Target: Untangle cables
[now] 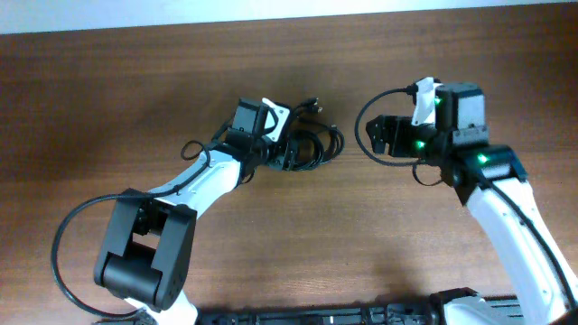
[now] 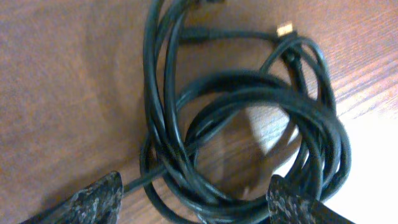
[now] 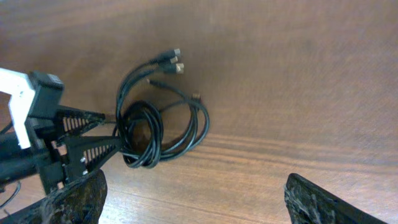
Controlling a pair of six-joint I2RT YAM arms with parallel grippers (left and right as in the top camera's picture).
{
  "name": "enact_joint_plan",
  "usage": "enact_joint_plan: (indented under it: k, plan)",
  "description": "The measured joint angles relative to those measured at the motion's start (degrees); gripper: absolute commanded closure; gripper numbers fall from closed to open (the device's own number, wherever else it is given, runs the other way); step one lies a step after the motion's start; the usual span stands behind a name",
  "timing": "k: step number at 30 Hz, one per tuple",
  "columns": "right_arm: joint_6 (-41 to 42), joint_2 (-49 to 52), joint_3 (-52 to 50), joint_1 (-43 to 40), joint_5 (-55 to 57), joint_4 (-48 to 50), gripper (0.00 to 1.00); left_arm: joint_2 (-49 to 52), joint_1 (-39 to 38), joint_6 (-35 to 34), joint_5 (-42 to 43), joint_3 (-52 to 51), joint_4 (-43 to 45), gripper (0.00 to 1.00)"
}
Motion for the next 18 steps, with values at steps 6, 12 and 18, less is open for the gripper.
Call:
enact_joint_plan:
  k: [6,12,18]
  plan:
    - [2.58,8.98,0.07,0.00,-7.32,1.90,0.19,0.00,0.02,-1.51,7.72,0.02,-3.06,0.28]
    - [2.86,10.38,0.11,0.00,-10.27,2.19,0.19,0.02,0.00,-12.11,8.63,0.02,-2.99,0.22]
    - [2.95,10.38,0.11,0.00,-10.69,2.08,0.19,0.00,-0.04,-17.35,0.11,0.04,4.37,0.22]
